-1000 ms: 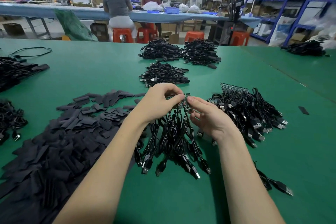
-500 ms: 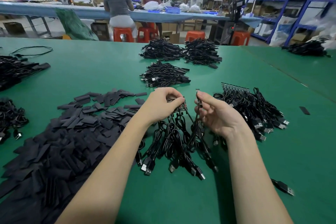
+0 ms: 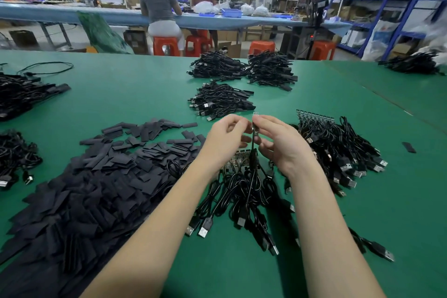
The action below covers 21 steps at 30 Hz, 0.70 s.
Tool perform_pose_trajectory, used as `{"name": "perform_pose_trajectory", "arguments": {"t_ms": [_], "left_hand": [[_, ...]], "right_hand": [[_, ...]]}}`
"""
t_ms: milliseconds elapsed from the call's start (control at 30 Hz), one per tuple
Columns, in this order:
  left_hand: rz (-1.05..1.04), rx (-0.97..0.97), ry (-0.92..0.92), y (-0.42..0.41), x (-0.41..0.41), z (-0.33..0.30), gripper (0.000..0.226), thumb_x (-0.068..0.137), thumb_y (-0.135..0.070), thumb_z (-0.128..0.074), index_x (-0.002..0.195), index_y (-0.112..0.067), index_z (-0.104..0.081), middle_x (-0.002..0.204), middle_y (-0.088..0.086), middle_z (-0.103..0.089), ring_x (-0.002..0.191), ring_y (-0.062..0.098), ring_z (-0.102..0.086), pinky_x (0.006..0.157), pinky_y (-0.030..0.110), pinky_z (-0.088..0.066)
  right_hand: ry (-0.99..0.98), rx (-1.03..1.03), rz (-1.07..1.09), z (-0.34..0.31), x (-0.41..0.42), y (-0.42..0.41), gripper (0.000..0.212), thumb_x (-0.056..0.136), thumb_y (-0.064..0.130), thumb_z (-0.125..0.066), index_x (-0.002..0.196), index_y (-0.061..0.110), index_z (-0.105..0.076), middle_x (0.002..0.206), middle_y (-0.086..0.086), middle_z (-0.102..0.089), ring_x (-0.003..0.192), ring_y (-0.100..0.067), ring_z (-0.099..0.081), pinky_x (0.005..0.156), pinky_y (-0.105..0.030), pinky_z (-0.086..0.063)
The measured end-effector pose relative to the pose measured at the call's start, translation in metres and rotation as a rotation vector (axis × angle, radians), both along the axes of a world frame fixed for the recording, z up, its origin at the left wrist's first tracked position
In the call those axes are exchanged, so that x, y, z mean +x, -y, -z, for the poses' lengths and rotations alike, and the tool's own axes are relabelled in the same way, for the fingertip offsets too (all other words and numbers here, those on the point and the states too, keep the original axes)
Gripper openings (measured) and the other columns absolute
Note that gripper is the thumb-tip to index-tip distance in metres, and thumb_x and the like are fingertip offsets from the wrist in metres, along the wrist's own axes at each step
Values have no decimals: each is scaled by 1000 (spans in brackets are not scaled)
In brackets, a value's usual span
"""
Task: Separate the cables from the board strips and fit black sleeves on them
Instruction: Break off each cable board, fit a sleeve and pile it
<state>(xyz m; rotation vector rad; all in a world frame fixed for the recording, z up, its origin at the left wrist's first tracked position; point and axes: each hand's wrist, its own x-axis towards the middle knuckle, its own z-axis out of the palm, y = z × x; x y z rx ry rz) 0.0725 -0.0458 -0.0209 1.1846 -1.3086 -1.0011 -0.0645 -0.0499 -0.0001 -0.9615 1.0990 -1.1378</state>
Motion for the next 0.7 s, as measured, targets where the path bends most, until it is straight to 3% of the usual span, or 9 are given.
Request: {"name": "perform_pose_trajectory", "arguments": {"t_ms": [67,233,300,400,467,600,700], "left_hand": [[104,118,-197,-6,2,1,18,103,-23,-56,108,-9,-65,104,5,-74,92,22,-75,73,25,-59],[126,163,-246,-13,5,9,12,96,-22,-67,106,-16,-66,101,2,-77,82,12,-68,68,21,-53],[101,171,-265,-15,2,12,6,96,-20,-67,101,-19,-66,93,-2,-78,81,11,-67,65,21,-49],[44,203,-317,-16,-2,20,3,97,-17,-64,99,-18,-66,86,-6,-76,77,11,-64,62,22,-45],[9,228,-351,-15,-2,23,3,97,-15,-63,99,-17,-65,86,-4,-74,70,10,-62,59,21,-44],[-5,256,-390,-13,-1,27,5,97,-12,-63,95,-17,-62,87,-3,-72,65,9,-61,60,20,-47],[12,278,-448,-12,-2,28,7,97,-5,-60,96,-12,-59,80,2,-68,61,14,-57,55,23,-44]], "right_hand": [[31,8,25,0,1,0,5,86,26,-80,87,24,-75,78,8,-77,53,-5,-64,46,-16,-47],[-61,-5,53,2,5,1,6,83,26,-82,82,24,-77,72,9,-73,46,-3,-57,44,-15,-43],[-132,0,38,2,7,0,10,82,31,-82,86,24,-77,77,8,-73,55,-6,-59,51,-18,-45],[-426,-28,61,-3,7,0,34,79,52,-80,102,28,-72,97,6,-72,82,-13,-62,66,-28,-45],[-606,-129,125,-10,5,-1,39,78,57,-78,107,32,-68,101,6,-68,92,-12,-63,73,-30,-45],[-882,-406,98,-34,24,-2,14,86,46,-70,90,33,-71,80,18,-68,78,4,-61,62,-20,-43],[-1146,-565,-109,-50,66,9,7,89,32,-65,87,32,-72,84,14,-71,87,-11,-67,73,-26,-55]]}}
